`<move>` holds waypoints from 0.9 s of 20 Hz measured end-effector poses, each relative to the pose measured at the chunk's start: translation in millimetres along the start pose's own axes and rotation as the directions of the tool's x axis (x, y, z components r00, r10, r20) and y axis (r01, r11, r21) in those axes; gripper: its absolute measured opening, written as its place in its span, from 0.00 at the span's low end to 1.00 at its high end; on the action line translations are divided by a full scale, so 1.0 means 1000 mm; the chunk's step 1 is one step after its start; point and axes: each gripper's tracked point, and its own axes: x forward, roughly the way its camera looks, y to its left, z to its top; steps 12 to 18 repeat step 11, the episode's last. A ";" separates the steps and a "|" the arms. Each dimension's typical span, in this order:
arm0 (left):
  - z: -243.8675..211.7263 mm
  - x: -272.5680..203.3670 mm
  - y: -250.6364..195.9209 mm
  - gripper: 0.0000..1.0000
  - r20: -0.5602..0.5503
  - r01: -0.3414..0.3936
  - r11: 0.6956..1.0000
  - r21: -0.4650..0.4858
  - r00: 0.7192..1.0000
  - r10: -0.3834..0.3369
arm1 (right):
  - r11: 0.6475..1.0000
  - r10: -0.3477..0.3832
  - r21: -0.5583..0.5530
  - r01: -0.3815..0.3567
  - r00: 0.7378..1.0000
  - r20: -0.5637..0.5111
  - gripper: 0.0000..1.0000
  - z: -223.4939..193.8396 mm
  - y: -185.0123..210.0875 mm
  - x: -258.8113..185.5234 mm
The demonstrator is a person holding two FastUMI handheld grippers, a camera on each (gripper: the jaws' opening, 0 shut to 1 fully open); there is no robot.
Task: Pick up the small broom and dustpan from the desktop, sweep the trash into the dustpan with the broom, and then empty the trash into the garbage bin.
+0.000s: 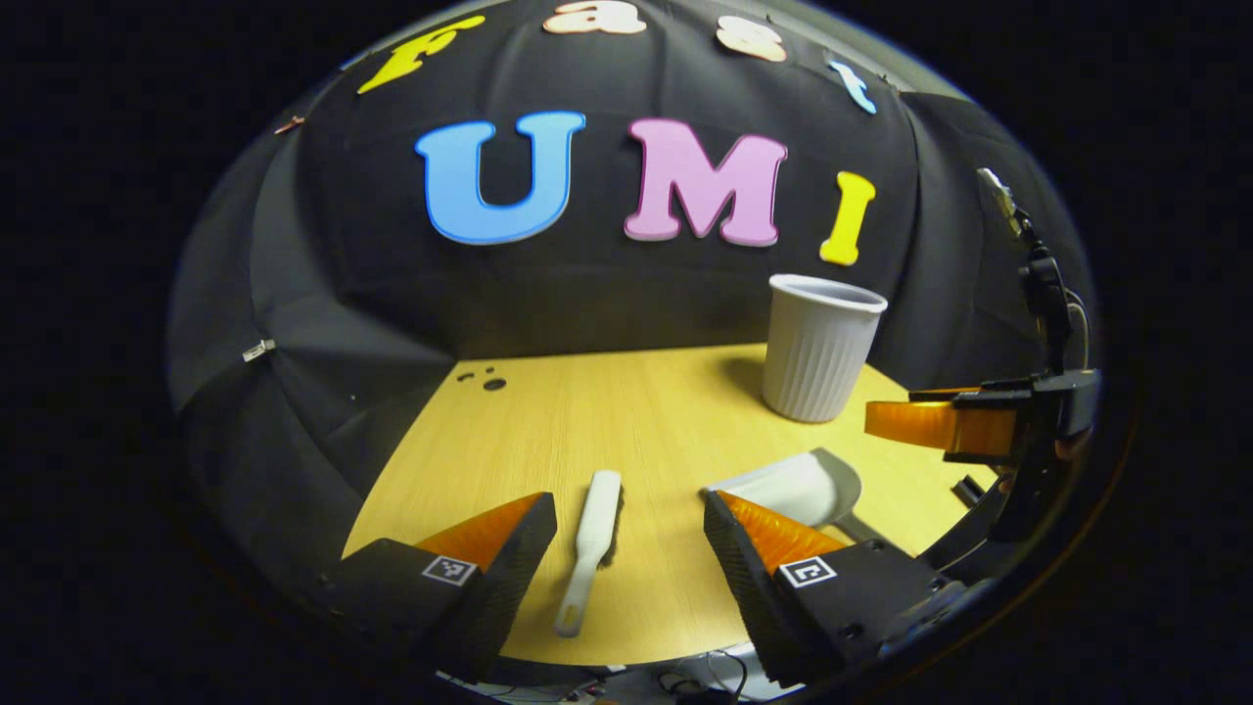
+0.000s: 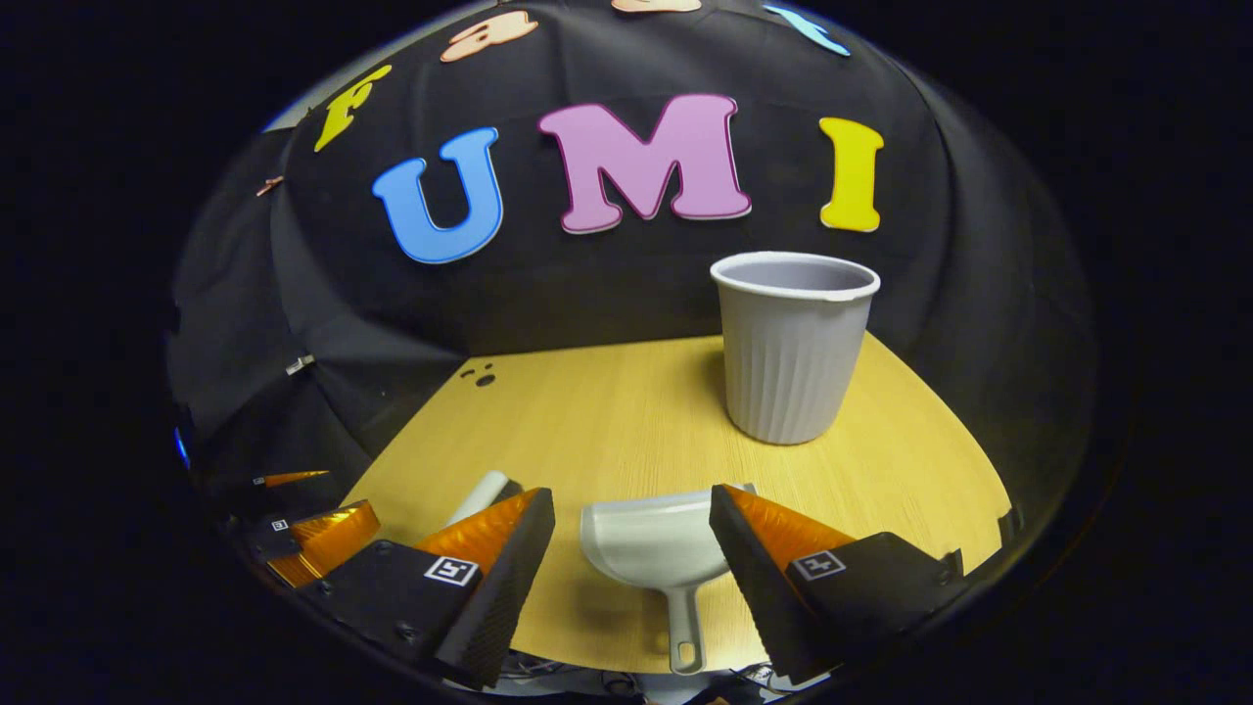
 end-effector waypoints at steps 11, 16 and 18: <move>-0.002 -0.035 -0.013 0.96 0.029 0.025 0.999 -0.031 0.999 -0.024 | 0.997 0.039 -0.067 -0.042 0.998 -0.047 0.99 -0.042 0.017 -0.057; -0.002 -0.035 -0.013 0.96 0.029 0.025 0.999 -0.031 0.999 -0.024 | 0.997 0.039 -0.067 -0.042 0.998 -0.047 0.99 -0.042 0.017 -0.057; -0.002 -0.035 -0.013 0.96 0.029 0.025 0.999 -0.031 0.999 -0.024 | 0.997 0.039 -0.067 -0.042 0.998 -0.047 0.99 -0.042 0.017 -0.057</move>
